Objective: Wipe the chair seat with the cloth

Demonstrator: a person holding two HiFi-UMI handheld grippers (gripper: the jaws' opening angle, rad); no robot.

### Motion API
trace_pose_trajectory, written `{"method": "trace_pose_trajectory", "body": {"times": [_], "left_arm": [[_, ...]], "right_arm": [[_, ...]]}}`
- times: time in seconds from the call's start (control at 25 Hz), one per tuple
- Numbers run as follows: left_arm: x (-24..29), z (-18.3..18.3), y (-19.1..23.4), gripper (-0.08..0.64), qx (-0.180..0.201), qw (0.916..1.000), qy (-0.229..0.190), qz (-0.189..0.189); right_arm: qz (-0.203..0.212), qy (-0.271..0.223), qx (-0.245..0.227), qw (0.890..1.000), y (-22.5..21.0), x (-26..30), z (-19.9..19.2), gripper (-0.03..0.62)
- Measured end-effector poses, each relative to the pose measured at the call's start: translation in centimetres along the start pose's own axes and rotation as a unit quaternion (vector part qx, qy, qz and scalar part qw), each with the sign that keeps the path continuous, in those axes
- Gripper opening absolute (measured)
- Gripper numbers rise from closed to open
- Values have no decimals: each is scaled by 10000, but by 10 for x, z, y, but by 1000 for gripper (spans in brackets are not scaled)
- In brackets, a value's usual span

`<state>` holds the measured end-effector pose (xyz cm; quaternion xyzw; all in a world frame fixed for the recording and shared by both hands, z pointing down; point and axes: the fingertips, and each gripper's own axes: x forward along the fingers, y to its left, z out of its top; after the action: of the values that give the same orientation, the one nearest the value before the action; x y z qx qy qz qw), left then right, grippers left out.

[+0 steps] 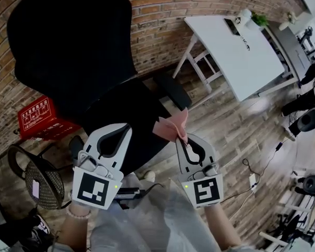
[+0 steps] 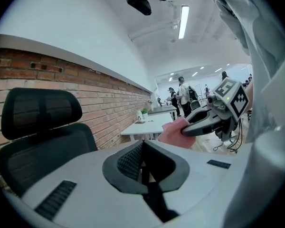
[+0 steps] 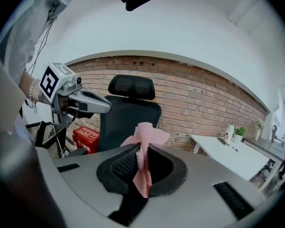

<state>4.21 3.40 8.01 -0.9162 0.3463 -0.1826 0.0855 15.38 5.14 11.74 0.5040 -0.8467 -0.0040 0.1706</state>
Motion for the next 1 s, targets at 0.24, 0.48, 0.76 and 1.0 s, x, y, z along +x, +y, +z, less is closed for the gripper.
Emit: {"method": "trace_pose_trajectory", "body": {"times": [0.24, 0.48, 0.76, 1.0], "left_arm": [[-10, 14, -7, 18, 38, 10000, -23, 9], [-12, 21, -9, 18, 47, 10000, -36, 55], [-14, 21, -11, 18, 70, 9999, -46, 84], [-13, 20, -10, 18, 66, 9999, -34, 98]], "right_arm": [[90, -95, 176, 9998, 10, -13, 18, 55], [185, -100, 250, 9995, 16, -14, 22, 55], [250, -118, 210, 9994, 22, -15, 22, 55], [355, -137, 155, 9992, 27, -13, 22, 55]]}}
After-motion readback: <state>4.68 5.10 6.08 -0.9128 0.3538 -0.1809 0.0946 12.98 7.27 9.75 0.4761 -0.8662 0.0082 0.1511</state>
